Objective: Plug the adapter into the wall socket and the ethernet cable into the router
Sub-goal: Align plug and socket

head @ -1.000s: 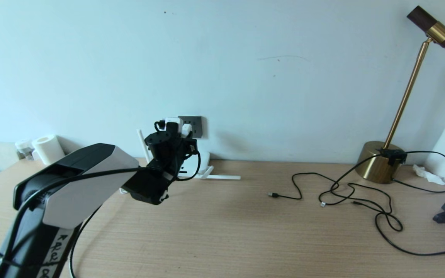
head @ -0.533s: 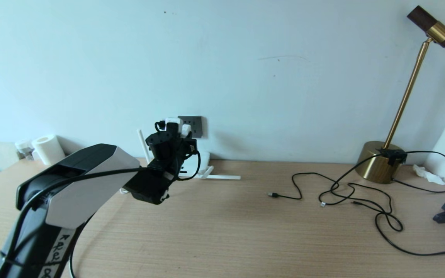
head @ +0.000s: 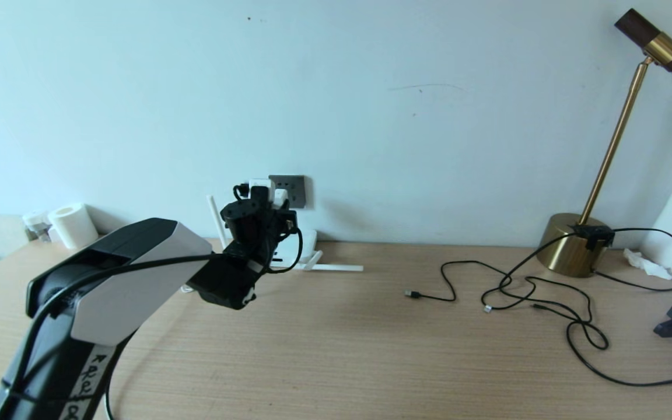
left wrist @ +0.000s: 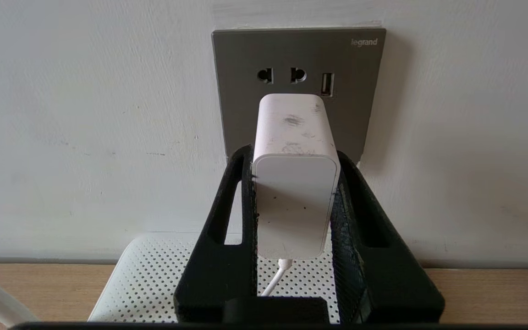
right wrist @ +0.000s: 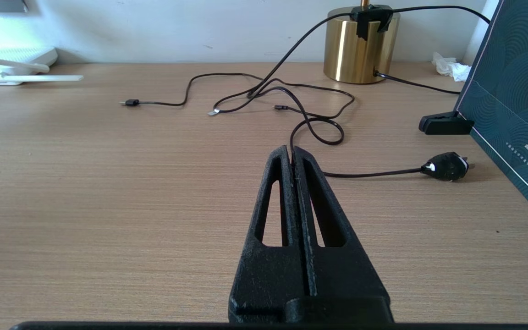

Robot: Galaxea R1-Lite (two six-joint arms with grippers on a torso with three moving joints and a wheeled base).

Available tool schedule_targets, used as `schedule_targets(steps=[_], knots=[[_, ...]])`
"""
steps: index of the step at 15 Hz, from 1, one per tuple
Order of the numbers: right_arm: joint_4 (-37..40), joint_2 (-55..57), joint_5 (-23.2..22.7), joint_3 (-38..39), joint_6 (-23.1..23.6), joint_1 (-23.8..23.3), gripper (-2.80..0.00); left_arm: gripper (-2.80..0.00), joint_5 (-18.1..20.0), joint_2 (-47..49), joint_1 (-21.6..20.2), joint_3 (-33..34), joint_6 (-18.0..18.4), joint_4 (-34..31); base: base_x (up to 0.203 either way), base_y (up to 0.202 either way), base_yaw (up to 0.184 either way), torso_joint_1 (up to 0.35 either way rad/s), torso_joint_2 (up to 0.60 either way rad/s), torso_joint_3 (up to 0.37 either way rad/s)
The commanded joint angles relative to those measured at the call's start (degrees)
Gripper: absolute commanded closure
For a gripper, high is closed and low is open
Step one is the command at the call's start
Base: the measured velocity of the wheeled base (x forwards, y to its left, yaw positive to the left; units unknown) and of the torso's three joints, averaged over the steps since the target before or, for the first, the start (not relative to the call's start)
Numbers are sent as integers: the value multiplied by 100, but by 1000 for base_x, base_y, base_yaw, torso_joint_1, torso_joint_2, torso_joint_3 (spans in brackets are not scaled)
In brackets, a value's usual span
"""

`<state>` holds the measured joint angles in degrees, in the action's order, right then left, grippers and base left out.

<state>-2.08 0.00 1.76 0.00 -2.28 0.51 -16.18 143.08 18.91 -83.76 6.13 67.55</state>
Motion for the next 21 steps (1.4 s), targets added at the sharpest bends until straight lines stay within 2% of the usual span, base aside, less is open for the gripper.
schedule_targets(steps=[1, 21], knots=[[-2, 0, 0, 62, -1, 2, 0, 0, -26, -8, -1, 9, 2, 39, 0, 0, 0, 0, 0, 0], [-2, 0, 0, 62, -1, 2, 0, 0, -70, -52, -1, -2, -22, 48, 0, 0, 0, 0, 0, 0]])
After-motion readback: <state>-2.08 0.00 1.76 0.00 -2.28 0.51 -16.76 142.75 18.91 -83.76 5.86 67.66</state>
